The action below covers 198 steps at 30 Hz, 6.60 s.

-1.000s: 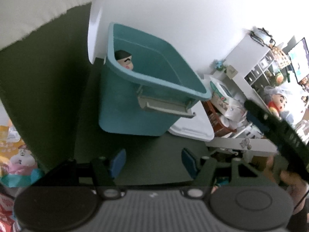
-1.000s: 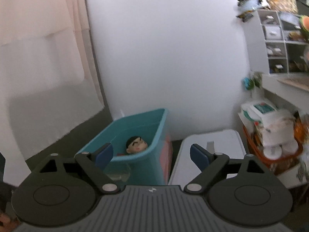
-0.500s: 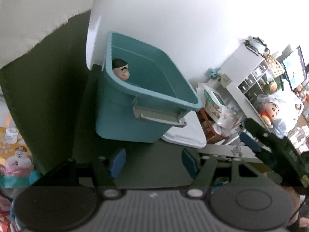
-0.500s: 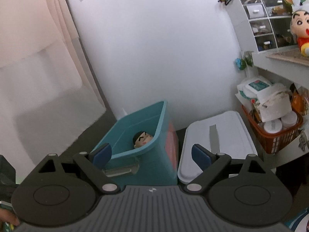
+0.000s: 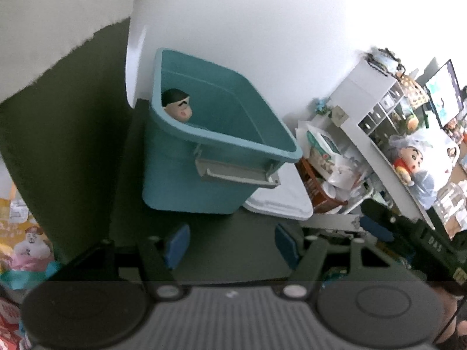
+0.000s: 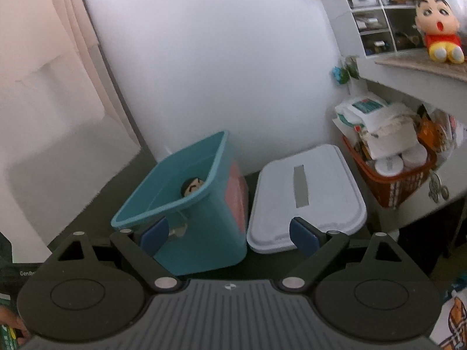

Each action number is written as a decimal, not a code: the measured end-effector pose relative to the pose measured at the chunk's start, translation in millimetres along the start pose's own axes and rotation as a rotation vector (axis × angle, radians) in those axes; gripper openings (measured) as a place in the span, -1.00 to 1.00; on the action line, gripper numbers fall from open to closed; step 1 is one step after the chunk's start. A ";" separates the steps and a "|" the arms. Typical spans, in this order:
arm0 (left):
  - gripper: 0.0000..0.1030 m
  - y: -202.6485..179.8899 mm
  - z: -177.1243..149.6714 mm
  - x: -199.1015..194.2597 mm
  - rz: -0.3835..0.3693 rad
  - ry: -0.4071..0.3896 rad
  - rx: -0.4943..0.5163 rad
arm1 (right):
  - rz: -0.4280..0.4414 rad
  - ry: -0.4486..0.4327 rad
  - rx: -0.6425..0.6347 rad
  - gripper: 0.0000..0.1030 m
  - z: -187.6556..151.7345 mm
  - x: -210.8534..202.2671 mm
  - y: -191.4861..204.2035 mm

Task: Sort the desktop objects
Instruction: 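Raise the empty right gripper away from the teal bin, then move the open right gripper down onto the white lidded box's edge, then close the right gripper on the white box's lid edge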

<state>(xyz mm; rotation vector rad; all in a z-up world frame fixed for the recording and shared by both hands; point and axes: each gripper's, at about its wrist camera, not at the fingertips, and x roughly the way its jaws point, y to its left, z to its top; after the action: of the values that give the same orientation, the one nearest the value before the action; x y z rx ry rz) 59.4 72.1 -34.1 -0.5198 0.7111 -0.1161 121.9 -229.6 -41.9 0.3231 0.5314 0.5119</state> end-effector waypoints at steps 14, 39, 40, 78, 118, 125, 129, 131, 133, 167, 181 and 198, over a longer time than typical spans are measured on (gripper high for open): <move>0.33 -2.9 -4.0 4.2 -0.012 0.035 0.017 | -0.088 0.084 0.118 0.88 -9.6 8.3 -22.6; 0.35 -13.4 -6.2 12.8 -0.002 0.054 0.043 | -0.176 0.151 0.251 1.00 -20.8 28.2 -38.9; 0.35 -14.6 -6.4 13.2 -0.002 0.055 0.044 | -0.173 0.157 0.277 1.00 -21.1 29.6 -42.1; 0.35 -75.9 -3.8 77.5 0.013 0.073 0.121 | -0.274 0.061 0.519 1.00 -3.9 48.1 -134.2; 0.37 -32.7 -12.1 91.0 0.039 0.075 0.063 | -0.230 0.018 0.673 0.35 -34.3 115.4 -152.4; 0.37 -30.2 -11.9 90.9 0.043 0.079 0.056 | -0.224 -0.006 0.702 0.22 -36.3 123.5 -154.2; 0.37 -29.4 -9.2 88.0 0.043 0.070 0.056 | -0.220 0.005 0.728 -0.13 -38.3 125.7 -158.2; 0.37 -29.9 -8.6 87.5 0.044 0.069 0.055 | -0.213 0.001 0.747 -0.17 -38.9 124.5 -159.3; 0.37 -31.2 -8.4 86.7 0.043 0.069 0.056 | -0.212 -0.001 0.747 -0.19 -38.2 123.1 -158.7; 0.36 -67.8 -21.0 35.4 -0.015 0.076 0.104 | -0.291 0.086 0.754 -0.20 -56.7 36.0 -138.8; 0.36 -56.1 -17.3 18.9 -0.015 0.056 0.125 | -0.314 0.115 0.763 0.27 -62.2 25.1 -130.9; 0.37 -35.1 -29.0 39.0 0.005 0.081 0.096 | -0.335 0.104 0.786 0.59 -65.5 33.2 -134.7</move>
<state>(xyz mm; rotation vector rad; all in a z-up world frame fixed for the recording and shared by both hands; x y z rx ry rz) 72.6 18.9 -58.4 -0.4231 0.7825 -0.1665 161.0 -312.5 -164.9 0.9396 0.8608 -0.0287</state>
